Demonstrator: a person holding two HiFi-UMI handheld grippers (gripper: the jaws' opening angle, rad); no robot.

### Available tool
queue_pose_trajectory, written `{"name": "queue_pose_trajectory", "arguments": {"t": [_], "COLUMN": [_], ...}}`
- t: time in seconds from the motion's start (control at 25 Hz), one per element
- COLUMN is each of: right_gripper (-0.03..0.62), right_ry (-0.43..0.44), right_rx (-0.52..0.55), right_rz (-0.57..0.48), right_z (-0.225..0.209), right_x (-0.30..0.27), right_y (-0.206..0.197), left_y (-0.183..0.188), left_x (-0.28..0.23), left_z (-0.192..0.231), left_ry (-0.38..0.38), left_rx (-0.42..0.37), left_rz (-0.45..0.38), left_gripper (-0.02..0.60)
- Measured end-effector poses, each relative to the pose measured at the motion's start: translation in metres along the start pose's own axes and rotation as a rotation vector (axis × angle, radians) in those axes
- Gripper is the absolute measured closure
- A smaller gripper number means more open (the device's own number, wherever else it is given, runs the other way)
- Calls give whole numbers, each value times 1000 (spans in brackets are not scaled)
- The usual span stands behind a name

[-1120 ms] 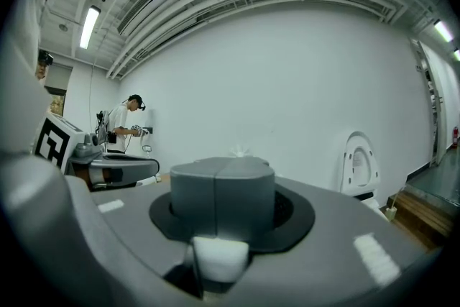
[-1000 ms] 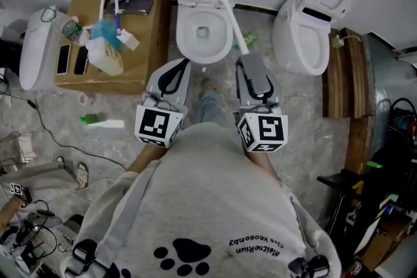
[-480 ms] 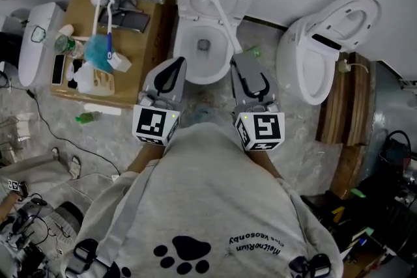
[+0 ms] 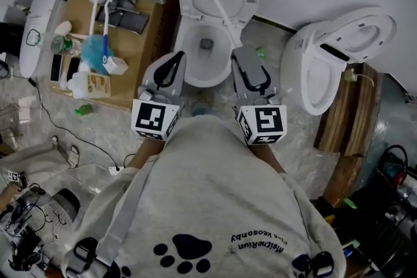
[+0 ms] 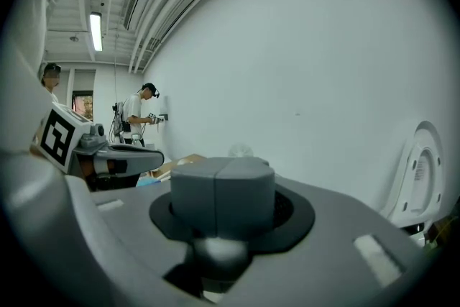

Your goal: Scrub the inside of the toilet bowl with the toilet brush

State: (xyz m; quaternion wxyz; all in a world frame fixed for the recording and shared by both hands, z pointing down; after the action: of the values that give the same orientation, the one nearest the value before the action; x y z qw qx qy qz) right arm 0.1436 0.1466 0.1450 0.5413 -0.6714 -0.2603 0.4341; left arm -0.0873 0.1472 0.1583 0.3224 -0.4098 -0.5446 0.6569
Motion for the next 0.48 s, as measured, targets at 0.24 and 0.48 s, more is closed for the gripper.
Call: {"name": "queue_pose_trajectory", "arguments": {"t": [0.24,0.48], "right_gripper": [447,447], "right_ry": [6,-13], "right_rx": [-24,-46], "right_rz": [16,31], "right_z": [-3,2], "right_x": [-7,-14], "right_y": [-1,0], "left_y": [3,3], "left_x": [-7,-12], "left_z": [3,15], "left_ry": [-18,-54], "left_rx": [-4,11], "left_rz": [6,42], "left_gripper": [584,584]}}
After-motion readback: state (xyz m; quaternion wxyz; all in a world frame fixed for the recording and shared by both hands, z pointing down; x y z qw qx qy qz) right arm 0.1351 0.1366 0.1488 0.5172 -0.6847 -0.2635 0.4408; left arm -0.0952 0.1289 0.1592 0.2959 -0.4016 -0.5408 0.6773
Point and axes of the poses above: the fingertips, and each gripper's own axes: x backward along the fingers, z to its left, y out of its top, the point moved 10 cm from there along x, backward along the fingers, and after that the axes turned 2 degrees about y, right-handed, at the moved point
